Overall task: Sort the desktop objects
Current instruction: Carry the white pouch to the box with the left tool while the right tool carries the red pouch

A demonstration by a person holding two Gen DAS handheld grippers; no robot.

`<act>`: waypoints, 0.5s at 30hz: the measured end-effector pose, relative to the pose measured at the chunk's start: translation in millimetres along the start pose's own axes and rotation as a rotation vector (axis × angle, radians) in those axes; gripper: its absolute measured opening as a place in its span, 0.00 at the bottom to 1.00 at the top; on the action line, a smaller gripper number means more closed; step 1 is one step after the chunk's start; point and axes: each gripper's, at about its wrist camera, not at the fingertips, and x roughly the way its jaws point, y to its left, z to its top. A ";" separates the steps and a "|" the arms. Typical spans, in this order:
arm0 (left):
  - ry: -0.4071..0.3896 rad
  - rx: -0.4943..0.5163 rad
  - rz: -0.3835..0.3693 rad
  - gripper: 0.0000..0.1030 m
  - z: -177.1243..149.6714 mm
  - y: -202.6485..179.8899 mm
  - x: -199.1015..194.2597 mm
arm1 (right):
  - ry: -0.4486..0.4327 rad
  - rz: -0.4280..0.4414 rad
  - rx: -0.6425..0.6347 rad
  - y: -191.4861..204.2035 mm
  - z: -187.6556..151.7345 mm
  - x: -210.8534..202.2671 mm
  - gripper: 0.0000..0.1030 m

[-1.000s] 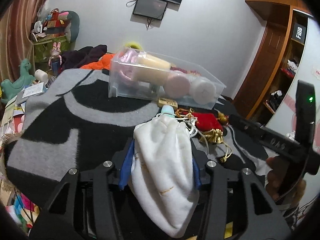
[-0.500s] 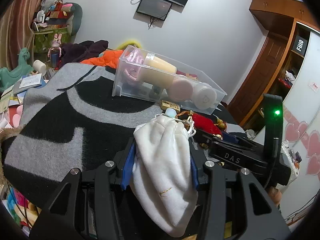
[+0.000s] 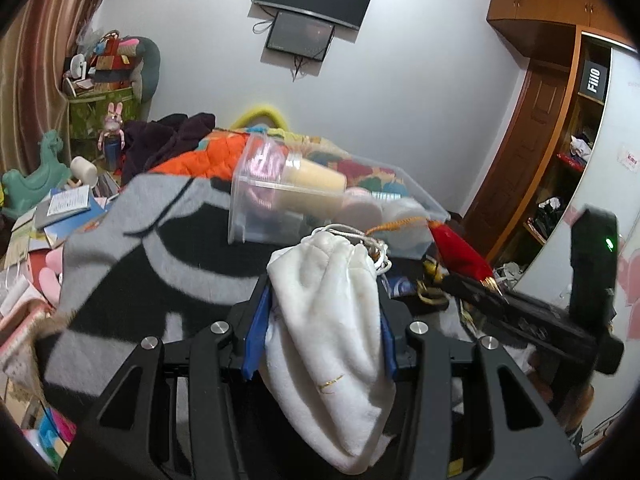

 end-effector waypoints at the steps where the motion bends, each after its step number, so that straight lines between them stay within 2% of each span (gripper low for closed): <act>1: -0.009 0.000 0.003 0.44 5.6 1.7 -0.2 | -0.002 0.006 -0.006 1.4 -0.4 -1.4 0.25; 8: -0.048 -0.019 -0.007 0.44 40.9 12.1 5.2 | 0.019 0.046 -0.090 19.3 -7.5 -1.3 0.25; 15: -0.043 -0.010 -0.054 0.44 62.0 9.3 13.4 | -0.005 0.019 -0.108 21.8 -3.3 -4.3 0.25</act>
